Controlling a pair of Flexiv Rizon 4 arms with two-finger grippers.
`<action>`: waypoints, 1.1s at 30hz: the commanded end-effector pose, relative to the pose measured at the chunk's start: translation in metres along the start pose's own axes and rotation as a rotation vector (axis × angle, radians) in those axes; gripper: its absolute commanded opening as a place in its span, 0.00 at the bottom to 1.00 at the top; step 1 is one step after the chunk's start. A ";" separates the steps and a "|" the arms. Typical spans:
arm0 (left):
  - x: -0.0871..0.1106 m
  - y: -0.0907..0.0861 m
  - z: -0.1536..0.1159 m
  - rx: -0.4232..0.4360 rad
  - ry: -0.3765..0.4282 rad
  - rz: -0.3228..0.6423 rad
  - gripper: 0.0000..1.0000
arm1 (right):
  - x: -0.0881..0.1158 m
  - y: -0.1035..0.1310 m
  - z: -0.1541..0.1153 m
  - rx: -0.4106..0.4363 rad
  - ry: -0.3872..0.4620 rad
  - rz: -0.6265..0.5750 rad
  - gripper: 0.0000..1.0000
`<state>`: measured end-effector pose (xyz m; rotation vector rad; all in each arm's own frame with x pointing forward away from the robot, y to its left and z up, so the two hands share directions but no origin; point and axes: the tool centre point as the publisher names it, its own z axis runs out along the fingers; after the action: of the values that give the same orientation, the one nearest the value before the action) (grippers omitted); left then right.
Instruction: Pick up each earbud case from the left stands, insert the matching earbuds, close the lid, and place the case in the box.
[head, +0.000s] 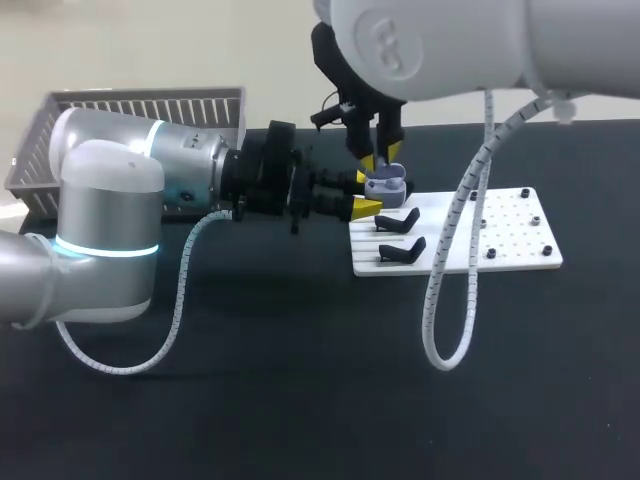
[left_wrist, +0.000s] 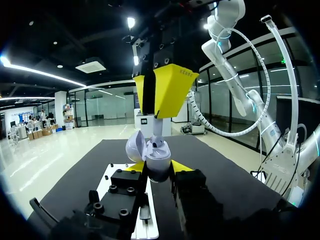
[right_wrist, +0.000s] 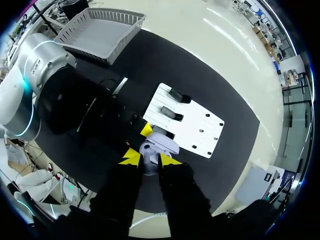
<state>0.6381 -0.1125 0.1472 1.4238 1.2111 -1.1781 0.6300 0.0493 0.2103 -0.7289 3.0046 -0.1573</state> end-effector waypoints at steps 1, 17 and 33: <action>0.001 -0.001 0.000 -0.003 -0.002 0.002 0.00 | 0.000 0.001 0.001 0.001 0.003 0.000 0.00; 0.001 -0.001 0.000 -0.003 -0.002 0.002 0.00 | -0.001 0.005 0.007 -0.003 0.013 0.001 0.00; 0.001 -0.001 0.000 -0.003 -0.002 0.002 0.00 | -0.002 -0.001 0.018 -0.019 0.025 0.020 0.00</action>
<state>0.6381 -0.1125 0.1472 1.4238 1.2111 -1.1781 0.6320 0.0490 0.1939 -0.7064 3.0401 -0.1430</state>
